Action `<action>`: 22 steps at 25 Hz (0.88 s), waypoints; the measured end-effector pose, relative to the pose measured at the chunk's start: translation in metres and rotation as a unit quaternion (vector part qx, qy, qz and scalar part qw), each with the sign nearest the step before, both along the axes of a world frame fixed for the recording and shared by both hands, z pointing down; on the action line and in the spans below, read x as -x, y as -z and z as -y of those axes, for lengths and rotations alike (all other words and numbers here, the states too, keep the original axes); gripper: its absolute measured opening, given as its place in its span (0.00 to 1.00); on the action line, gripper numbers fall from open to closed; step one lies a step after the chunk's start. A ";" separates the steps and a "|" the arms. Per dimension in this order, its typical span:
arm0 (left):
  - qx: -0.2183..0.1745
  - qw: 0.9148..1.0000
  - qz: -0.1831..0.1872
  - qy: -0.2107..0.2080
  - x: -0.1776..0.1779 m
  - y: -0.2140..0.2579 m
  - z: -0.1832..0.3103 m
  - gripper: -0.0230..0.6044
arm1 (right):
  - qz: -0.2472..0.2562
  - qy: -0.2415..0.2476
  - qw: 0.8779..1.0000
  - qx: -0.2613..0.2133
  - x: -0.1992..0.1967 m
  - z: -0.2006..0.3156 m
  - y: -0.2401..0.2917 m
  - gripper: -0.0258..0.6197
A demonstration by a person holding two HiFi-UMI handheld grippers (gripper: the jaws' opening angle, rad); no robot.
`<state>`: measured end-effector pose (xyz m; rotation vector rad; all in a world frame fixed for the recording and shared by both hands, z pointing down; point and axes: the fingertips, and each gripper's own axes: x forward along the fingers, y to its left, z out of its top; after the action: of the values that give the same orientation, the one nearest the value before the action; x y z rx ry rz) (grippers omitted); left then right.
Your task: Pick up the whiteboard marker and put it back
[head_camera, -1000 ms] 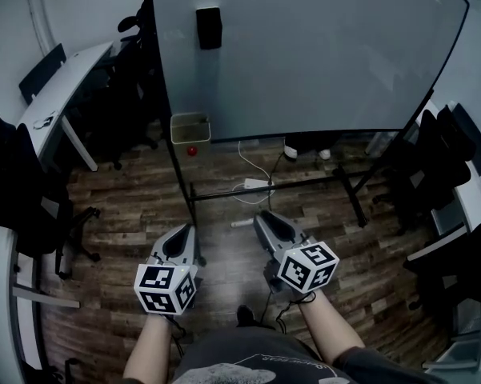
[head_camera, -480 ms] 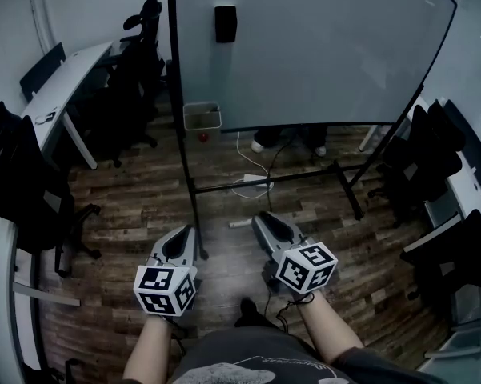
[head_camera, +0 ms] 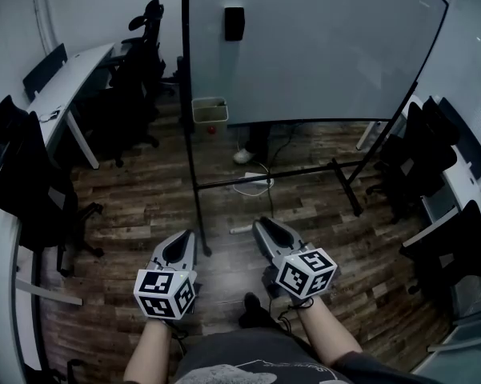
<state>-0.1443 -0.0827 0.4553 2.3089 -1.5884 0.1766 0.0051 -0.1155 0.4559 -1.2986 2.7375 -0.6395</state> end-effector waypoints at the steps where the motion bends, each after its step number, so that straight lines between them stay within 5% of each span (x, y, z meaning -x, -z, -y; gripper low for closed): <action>1: -0.001 1.000 -0.001 0.001 0.001 0.000 0.001 0.06 | 0.000 0.000 1.000 0.000 0.000 0.000 0.000 0.17; 22: -0.017 0.998 0.008 0.058 -0.035 0.015 0.112 0.06 | 0.018 0.052 0.998 -0.023 -0.035 0.130 0.023 0.17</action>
<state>-0.1092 -0.1944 0.4407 2.2379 -1.7416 0.1410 0.0400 -0.2451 0.4330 -1.1305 2.7885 -0.5963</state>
